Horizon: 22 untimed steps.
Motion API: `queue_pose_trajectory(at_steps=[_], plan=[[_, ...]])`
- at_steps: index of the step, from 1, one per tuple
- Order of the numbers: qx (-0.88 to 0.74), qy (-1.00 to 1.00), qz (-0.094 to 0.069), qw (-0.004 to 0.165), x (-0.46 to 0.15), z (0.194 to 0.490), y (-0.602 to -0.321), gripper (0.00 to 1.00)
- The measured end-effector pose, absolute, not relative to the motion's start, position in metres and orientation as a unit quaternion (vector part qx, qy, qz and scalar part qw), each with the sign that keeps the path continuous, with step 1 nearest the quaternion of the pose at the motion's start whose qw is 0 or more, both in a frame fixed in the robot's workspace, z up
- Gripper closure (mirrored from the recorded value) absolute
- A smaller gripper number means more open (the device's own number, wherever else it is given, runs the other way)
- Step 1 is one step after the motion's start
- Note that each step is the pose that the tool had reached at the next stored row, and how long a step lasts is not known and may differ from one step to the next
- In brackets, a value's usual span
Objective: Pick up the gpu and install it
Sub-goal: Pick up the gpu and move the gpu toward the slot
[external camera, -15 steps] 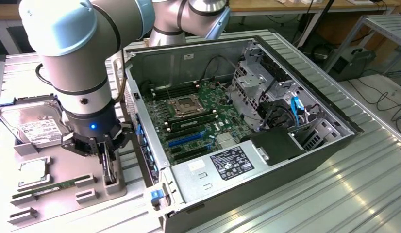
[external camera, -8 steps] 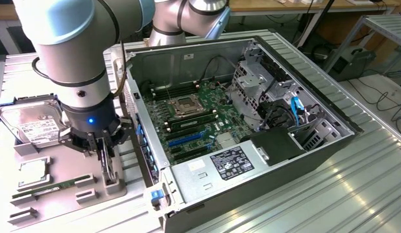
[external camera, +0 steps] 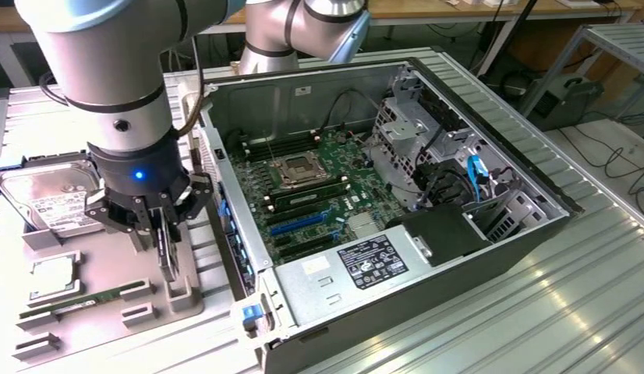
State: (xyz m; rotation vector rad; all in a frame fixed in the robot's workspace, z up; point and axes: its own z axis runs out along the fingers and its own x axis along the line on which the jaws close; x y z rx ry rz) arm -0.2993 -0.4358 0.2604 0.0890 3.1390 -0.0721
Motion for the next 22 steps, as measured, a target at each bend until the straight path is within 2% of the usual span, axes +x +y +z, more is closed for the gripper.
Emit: queue_pose_trajectory(at_steps=[14, 22], plan=[[0.028, 0.999, -0.023, 0.0, -0.299, 0.292, -0.436, 0.72], [0.028, 0.999, -0.023, 0.0, -0.299, 0.323, -0.436, 0.72]])
